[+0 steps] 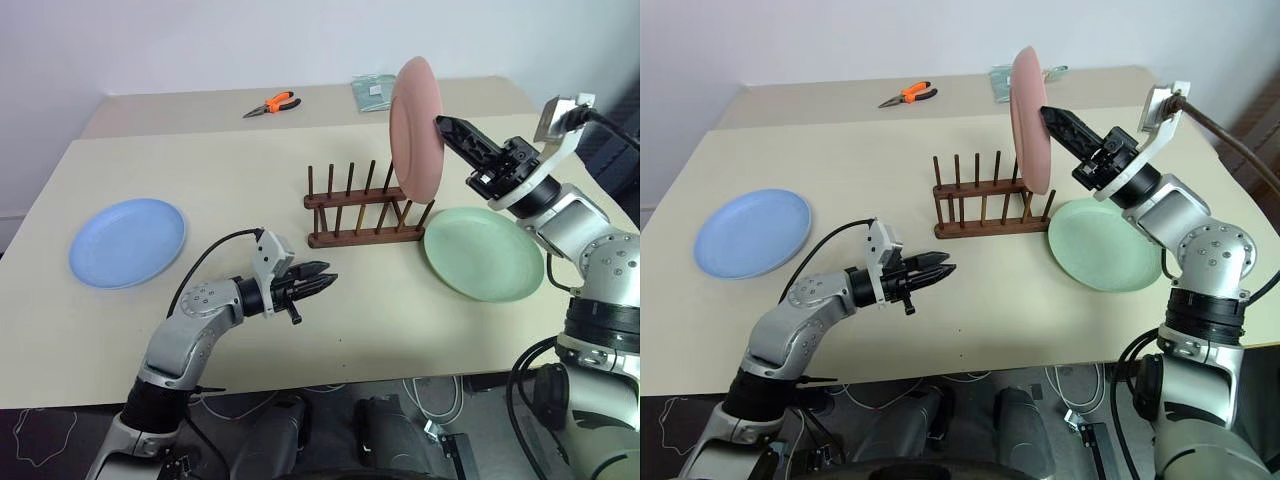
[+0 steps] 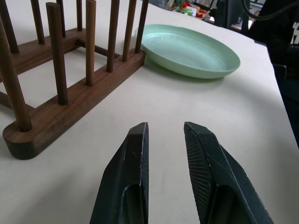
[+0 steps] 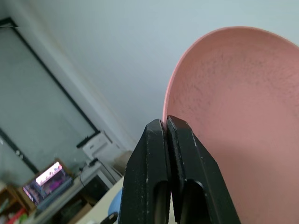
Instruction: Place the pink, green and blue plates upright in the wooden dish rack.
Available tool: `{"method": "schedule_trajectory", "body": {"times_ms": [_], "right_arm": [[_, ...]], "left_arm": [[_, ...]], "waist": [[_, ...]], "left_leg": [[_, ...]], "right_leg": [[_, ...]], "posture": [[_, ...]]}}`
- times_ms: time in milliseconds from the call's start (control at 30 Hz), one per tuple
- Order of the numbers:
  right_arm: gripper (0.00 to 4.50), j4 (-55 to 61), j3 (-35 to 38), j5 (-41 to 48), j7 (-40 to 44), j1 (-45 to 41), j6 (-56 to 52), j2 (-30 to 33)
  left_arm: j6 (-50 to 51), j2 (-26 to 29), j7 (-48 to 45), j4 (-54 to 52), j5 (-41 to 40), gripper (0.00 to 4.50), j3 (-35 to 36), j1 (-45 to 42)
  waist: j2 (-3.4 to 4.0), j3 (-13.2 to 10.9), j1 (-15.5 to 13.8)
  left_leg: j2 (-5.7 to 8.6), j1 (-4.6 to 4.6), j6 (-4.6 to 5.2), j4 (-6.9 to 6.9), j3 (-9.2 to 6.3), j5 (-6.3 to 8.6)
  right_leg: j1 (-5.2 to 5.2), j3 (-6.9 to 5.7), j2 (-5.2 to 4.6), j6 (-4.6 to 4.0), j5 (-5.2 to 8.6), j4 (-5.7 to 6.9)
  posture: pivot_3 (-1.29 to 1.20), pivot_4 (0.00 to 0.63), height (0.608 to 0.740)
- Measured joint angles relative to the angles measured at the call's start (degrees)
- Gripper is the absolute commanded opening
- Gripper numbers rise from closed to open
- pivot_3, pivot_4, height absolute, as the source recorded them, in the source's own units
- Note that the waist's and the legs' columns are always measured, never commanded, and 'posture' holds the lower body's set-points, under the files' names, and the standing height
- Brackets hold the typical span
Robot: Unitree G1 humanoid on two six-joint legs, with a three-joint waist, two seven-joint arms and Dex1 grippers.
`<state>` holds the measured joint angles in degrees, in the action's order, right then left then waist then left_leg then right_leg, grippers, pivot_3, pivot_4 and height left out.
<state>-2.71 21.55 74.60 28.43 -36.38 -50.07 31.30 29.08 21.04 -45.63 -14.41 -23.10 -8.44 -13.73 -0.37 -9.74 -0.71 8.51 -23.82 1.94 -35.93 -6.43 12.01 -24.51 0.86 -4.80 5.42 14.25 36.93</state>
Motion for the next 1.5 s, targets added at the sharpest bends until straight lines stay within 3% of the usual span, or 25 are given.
{"method": "schedule_trajectory", "body": {"times_ms": [400,500,667,867,1000,1100,1300,1500], "right_arm": [[0.06,-6.9,4.2,-0.1,0.5,0.4,-1.0,0.3],[0.88,-7.9,4.1,-1.9,1.7,0.7,-1.3,0.8],[3.31,-7.8,3.8,-8.9,2.7,0.7,2.6,1.5],[3.31,-7.4,4.9,-17.6,2.3,0.6,10.3,4.7],[4.46,-5.3,9.6,-20.0,3.6,6.4,11.8,11.4],[4.46,-0.9,9.0,-24.6,6.7,17.2,12.4,14.4],[4.46,17.7,-1.7,-35.4,14.5,35.9,14.8,19.8],[4.46,24.9,-11.3,-45.5,14.2,38.3,17.7,20.4]], "left_arm": [[0.1,0.1,0.2,0.0,0.1,1.22,-1.4,-0.2],[0.1,0.1,0.2,0.0,0.1,1.22,-1.6,-0.2],[0.1,0.1,0.2,0.0,0.1,1.22,-1.6,-0.2],[0.1,0.3,0.6,0.0,0.1,1.22,-1.8,0.1],[0.1,0.9,0.8,-0.1,0.1,1.22,-1.8,0.8],[0.1,1.2,0.7,0.1,0.1,1.22,-1.7,1.0],[-0.7,1.0,-0.6,2.2,0.1,1.22,-2.2,-1.3],[-1.7,0.7,-2.1,3.5,0.2,1.22,-3.0,-2.8]], "waist": [[0.01,0.0,0.0],[0.02,0.0,0.0],[0.02,0.0,0.0],[0.04,0.0,-0.2],[0.05,0.0,-0.6],[0.11,0.0,-0.4],[0.52,0.0,0.1],[0.46,0.0,-0.1]], "left_leg": [[0.0,-0.03,0.01,0.01,0.0,0.0],[0.0,-0.04,0.01,0.01,0.0,0.0],[0.0,-0.06,0.01,0.0,0.0,0.01],[0.0,-0.12,0.0,-0.01,-0.01,0.01],[0.0,-0.2,0.08,0.01,-0.04,0.05],[0.0,-0.23,0.11,0.01,-0.02,0.07],[-0.06,-0.21,0.0,-0.09,0.02,0.13],[-0.06,-0.28,0.02,-0.12,0.02,0.18]], "right_leg": [[-0.02,0.0,0.0,0.0,0.0,-0.02],[-0.03,0.0,0.0,0.0,0.0,-0.02],[-0.04,-0.01,0.0,0.0,0.0,-0.03],[-0.06,-0.03,0.0,0.01,0.0,-0.06],[-0.06,-0.09,-0.01,0.02,-0.01,-0.22],[-0.06,-0.07,-0.01,0.06,-0.03,-0.29],[-0.05,-0.08,-0.01,0.08,-0.02,-0.25],[0.03,-0.12,-0.02,0.22,-0.12,-0.54]], "posture": [[0.0,0.15,0.727],[0.0,0.15,0.727],[0.0,0.15,0.727],[0.0,0.15,0.727],[0.0,0.15,0.727],[0.0,0.15,0.727],[0.0,0.15,0.727],[0.0,0.15,0.727]]}}
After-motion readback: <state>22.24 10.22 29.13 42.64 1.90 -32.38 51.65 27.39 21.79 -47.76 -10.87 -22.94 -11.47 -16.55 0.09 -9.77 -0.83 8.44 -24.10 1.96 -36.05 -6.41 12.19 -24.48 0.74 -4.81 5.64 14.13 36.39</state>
